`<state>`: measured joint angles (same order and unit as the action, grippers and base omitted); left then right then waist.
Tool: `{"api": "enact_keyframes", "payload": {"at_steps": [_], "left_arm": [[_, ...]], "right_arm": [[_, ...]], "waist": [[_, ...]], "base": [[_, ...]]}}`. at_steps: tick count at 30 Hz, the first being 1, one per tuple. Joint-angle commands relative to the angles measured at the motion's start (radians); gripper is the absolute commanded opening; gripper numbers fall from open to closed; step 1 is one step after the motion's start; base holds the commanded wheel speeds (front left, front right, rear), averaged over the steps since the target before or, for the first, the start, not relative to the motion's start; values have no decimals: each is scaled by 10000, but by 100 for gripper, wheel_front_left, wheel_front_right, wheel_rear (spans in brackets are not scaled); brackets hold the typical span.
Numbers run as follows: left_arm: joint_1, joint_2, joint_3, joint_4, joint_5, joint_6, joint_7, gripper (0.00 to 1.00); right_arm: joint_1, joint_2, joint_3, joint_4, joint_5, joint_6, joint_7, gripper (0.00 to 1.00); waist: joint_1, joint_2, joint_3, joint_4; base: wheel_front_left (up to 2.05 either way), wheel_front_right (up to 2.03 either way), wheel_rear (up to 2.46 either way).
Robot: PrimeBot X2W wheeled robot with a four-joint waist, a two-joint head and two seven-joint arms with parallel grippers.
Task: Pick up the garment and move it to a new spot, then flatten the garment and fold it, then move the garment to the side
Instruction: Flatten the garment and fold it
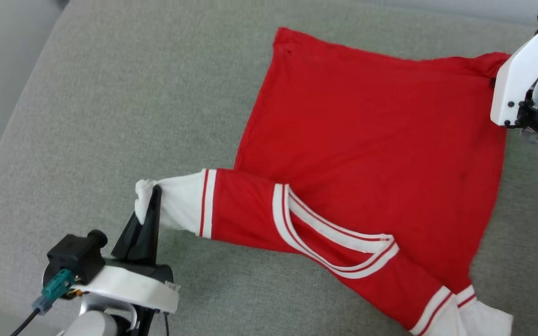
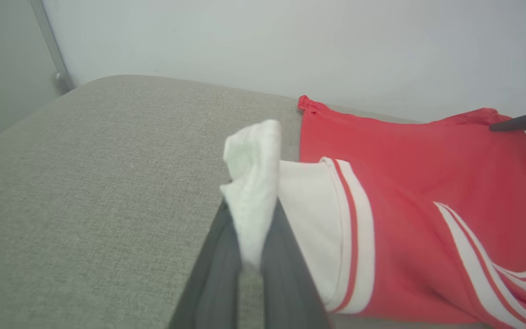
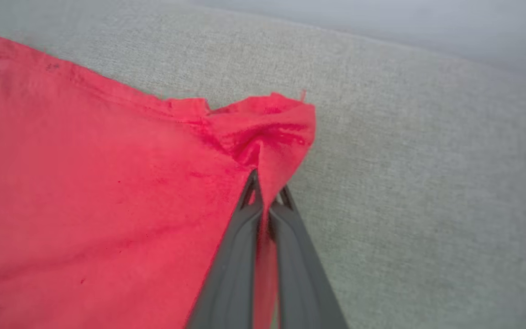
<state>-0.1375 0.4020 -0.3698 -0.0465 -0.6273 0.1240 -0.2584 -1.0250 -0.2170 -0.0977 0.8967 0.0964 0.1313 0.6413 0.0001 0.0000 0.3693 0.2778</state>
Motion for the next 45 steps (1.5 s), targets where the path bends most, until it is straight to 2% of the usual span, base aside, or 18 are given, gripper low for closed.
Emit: {"api": "enact_keyframes", "payload": {"at_steps": [1,7,11,14,17,21,22,23,24,25,29,34,39,42,45], "left_arm": [[205,103,93,85,-39,88,28,0],[886,285,325,329,-293,391,181,0],[1338,416,487,479,-432,580,267,0],[1662,471,539,628,-485,728,327,0],[1941,498,613,753,-555,848,331,0],[2221,546,683,943,-651,927,353,0],[2254,598,660,964,-598,953,396,0],[2246,606,646,960,-571,972,415,0],[2233,597,632,955,-585,974,441,0],[2225,603,635,939,-602,994,474,0],[2209,674,651,815,-598,1062,527,0],[2011,761,629,603,-525,1120,590,0],[1783,762,591,372,-483,1114,651,0],[1571,748,570,209,-454,1073,645,0],[1291,733,531,24,-406,1042,645,0]], "right_arm": [[319,-186,335,-268,245,-10,-163,0],[1772,-915,1814,-1824,1442,-10,110,0],[3503,-1524,2098,-3181,2163,-9,722,0],[5134,-1775,1871,-4216,2507,-10,1254,0],[6981,-1715,1472,-5161,2600,-10,1863,0],[9289,-1124,814,-6356,2617,-9,2653,2],[9846,-943,720,-6580,2598,-10,2886,9],[10314,-726,590,-6767,2638,-10,3072,25],[10713,-496,482,-6986,2676,-9,3207,87],[10996,-333,435,-7242,2692,-9,3259,100],[11275,115,29,-8180,2693,-7,2514,100],[10558,351,-251,-8686,2586,-7,-62,100],[9729,691,-312,-8131,2530,-7,-2586,100],[9055,666,-22,-7552,2371,-6,-3321,100],[8204,637,223,-6882,2294,-7,-3501,100]], "waist": [[-1,0,-674,-473],[-1,0,-1721,-1420],[-1,0,-2206,-2078],[-1,0,-2541,-2542],[-1,0,-2823,-2960],[-1,0,-3030,-3369],[-1,0,-3040,-3442],[-1,0,-3030,-3492],[-1,0,-3015,-3532],[-1,0,-3002,-3580],[-1,0,-2906,-3766],[-1,0,-2719,-3838],[-1,0,-2485,-3744],[-1,0,-2223,-3636],[-1,0,-1834,-3482]], "base": [[0,0,0],[0,0,0],[0,0,0],[0,0,0],[0,0,0],[0,0,0],[0,0,0],[0,0,0],[0,0,0],[0,0,0],[0,0,0],[0,0,0],[0,0,0],[0,0,0],[0,0,0]]}}
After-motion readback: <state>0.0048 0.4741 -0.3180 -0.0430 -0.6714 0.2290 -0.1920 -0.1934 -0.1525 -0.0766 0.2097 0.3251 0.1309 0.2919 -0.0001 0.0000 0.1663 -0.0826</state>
